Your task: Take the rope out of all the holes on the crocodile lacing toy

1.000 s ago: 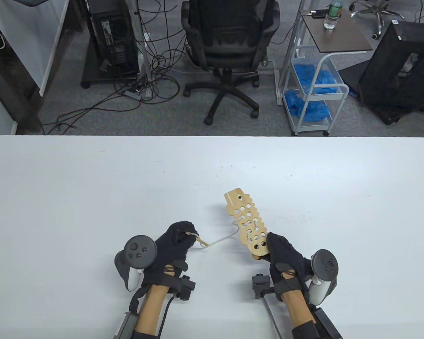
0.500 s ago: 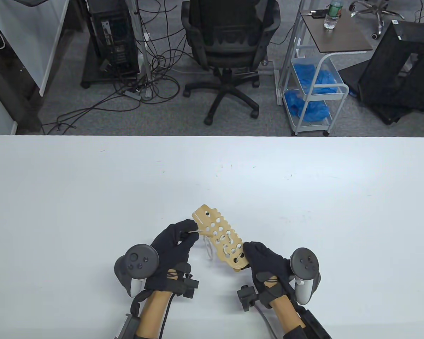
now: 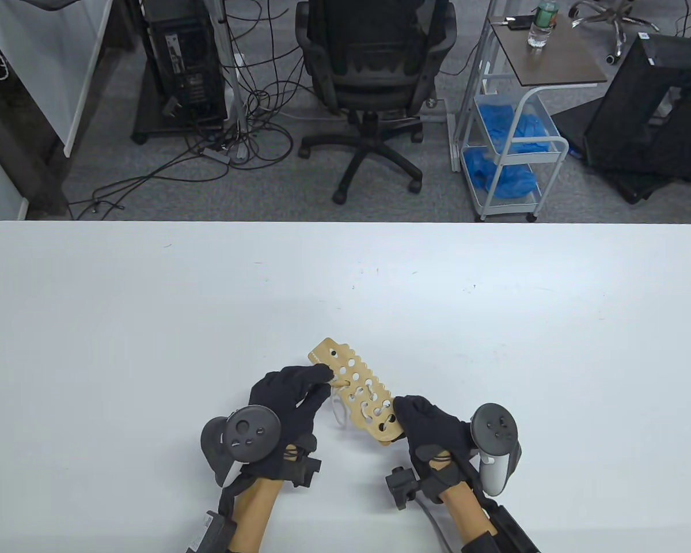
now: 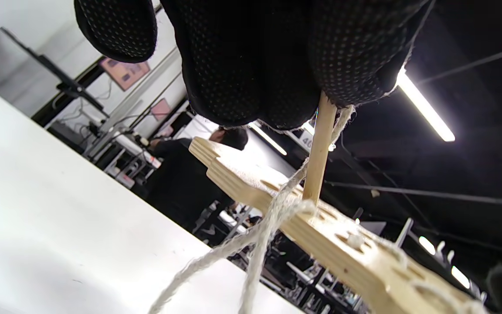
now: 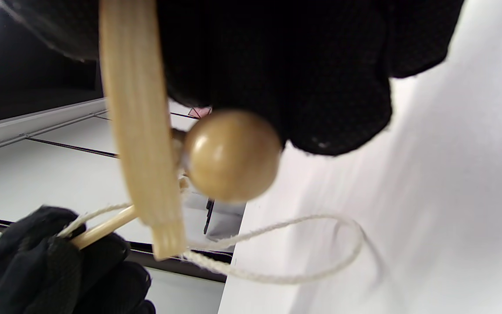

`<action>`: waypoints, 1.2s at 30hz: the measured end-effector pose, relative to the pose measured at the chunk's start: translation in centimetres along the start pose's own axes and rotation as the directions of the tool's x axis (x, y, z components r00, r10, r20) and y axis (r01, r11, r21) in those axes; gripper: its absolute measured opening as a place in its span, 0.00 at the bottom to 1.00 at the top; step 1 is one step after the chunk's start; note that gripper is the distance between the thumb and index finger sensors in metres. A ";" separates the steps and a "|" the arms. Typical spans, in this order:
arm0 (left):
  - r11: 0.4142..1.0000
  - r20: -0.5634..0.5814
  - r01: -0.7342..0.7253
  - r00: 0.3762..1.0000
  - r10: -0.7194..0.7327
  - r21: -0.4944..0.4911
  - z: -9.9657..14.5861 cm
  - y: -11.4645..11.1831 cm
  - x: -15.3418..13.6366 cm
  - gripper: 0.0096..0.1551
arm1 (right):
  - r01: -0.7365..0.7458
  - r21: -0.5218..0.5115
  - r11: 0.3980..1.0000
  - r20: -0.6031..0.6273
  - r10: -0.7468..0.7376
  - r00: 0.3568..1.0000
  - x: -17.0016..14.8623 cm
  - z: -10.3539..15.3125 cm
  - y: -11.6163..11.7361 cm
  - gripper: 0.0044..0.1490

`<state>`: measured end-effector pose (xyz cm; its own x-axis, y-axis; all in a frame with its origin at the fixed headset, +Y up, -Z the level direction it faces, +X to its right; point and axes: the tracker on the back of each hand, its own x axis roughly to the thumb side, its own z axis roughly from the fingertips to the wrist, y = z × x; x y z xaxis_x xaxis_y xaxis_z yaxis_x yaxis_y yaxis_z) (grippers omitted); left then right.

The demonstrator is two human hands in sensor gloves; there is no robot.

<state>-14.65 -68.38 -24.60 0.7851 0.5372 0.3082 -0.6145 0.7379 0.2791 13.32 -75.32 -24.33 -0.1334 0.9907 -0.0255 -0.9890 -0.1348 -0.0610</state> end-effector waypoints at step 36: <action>0.771 -0.295 -0.558 0.826 0.480 -0.307 -0.7 -3.3 -3.6 0.28 | 0.267 0.126 0.955 0.079 -0.278 0.957 1.4 0.0 0.3 0.28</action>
<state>-15.39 -72.52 -27.31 0.3765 0.9185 0.1207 -0.8878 0.3950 -0.2362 12.86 -74.02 -24.42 0.1419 0.9873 0.0713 -0.9886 0.1377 0.0606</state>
